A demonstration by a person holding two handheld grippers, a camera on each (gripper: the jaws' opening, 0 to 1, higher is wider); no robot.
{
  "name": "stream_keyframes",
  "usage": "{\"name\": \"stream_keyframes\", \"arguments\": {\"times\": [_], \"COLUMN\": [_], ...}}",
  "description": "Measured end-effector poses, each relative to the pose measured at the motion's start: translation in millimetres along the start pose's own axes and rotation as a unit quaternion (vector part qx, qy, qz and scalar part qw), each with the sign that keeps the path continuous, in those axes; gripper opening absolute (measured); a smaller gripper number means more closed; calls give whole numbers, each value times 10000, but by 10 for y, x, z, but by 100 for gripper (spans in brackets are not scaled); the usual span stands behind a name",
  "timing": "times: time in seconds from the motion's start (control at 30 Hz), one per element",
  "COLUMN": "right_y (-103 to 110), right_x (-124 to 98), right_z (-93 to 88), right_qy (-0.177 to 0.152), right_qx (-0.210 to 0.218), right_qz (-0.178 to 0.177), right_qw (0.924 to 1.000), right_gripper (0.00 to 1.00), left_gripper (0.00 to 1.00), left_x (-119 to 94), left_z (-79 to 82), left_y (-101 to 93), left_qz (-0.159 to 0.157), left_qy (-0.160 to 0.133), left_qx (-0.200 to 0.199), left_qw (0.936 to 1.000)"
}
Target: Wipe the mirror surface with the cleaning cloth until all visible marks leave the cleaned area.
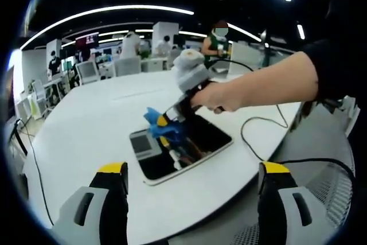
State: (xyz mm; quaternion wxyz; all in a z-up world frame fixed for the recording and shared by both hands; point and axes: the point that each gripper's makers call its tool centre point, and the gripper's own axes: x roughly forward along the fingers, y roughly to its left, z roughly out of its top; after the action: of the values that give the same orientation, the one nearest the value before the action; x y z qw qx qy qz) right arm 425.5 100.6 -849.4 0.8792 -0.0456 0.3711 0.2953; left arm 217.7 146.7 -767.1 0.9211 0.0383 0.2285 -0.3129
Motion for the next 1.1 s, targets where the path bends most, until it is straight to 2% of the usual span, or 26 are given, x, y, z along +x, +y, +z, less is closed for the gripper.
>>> {"name": "stream_keyframes", "arguments": {"times": [1.1], "right_y": [-324], "right_x": [-205], "right_z": [-125], "right_qy": [0], "right_qx": [253], "right_qz": [-250], "right_qw": [9994], "right_gripper": [1], "left_gripper": [94], "left_x": [-1], "left_z": [3], "left_y": [9], "left_qz": [28], "left_qy": [-31], "left_qx": [-16], "left_qw": [10000]}}
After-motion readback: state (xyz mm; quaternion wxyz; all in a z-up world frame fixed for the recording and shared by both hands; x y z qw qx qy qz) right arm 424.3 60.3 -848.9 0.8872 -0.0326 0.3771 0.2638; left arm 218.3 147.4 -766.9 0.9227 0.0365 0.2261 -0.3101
